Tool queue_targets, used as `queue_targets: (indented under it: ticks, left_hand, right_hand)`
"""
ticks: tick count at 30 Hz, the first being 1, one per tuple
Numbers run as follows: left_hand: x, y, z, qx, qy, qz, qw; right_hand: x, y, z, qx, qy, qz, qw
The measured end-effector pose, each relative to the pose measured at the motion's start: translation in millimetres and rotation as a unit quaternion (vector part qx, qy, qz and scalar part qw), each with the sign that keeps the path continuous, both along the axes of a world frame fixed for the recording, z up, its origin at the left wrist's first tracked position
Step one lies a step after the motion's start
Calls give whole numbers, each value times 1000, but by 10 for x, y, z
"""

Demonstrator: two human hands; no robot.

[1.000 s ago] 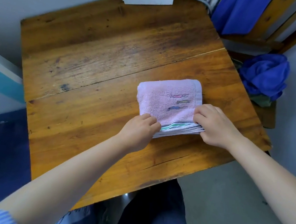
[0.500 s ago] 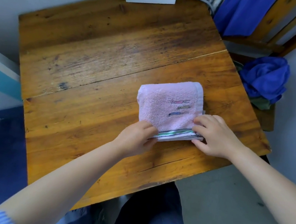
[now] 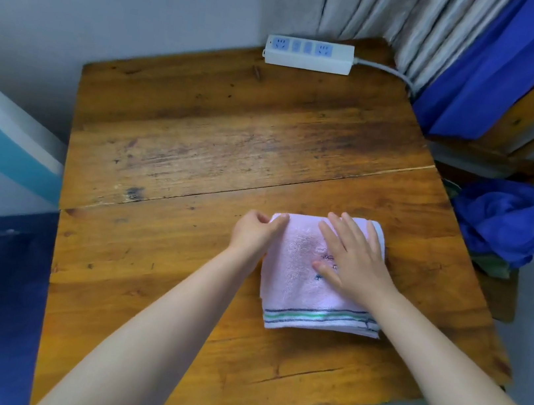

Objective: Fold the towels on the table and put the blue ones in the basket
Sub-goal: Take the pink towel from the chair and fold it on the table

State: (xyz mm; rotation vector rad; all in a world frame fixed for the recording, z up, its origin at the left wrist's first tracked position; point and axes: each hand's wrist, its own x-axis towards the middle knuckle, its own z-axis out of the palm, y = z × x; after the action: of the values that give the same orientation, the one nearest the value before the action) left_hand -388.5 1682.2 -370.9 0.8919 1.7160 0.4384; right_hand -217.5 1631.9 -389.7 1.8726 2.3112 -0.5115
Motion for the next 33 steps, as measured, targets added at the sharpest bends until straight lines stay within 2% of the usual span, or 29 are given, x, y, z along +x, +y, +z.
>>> queue_targets:
  ticks: [4,7,10,14,16,18,20,22,23,25,27,29,33]
  left_hand:
    - [-17,-7,-29,1,-57,58,997]
    - [-8,-56,-81,46,-102,96,989]
    - [9,-137,-168,106,-133,147,974]
    - [63,-215,-266,151,-115,167,967]
    - [81,-224,-247,173,-63,127,975]
    - [69,-236,-178,187,26,51,981]
    - [41,-259,-104,217,137,-21,966]
    - [60,-322,9,298,206,-83,929]
    - [102,-376,38,344,234,-124,901]
    - [206,-503,-3,413,294,-230,831]
    - [268,-590,-36,402,332,-331,787]
    - [272,-596,-107,342,375,-393,767]
    - [211,-554,-267,308,371,-402,778]
  right_hand:
    - [17,-103,-3,88,-7,56,995]
    - [18,-151,-16,84,-4,53,995]
    - [38,-195,5,75,-44,70,994]
    - [64,-277,-82,69,-9,77,995]
    - [18,-250,-16,25,-21,64,997]
    - [16,-216,1,10,-48,58,997]
    - [76,-191,-47,-14,-28,35,999]
    - [129,-188,0,-8,25,-4,1000]
    - [142,-194,46,33,46,-11,998]
    - [137,-171,94,120,9,3,993]
    - [95,-120,119,138,-28,19,990]
    - [99,-63,81,134,-26,37,990]
    - [184,-5,-97,49,23,1,999]
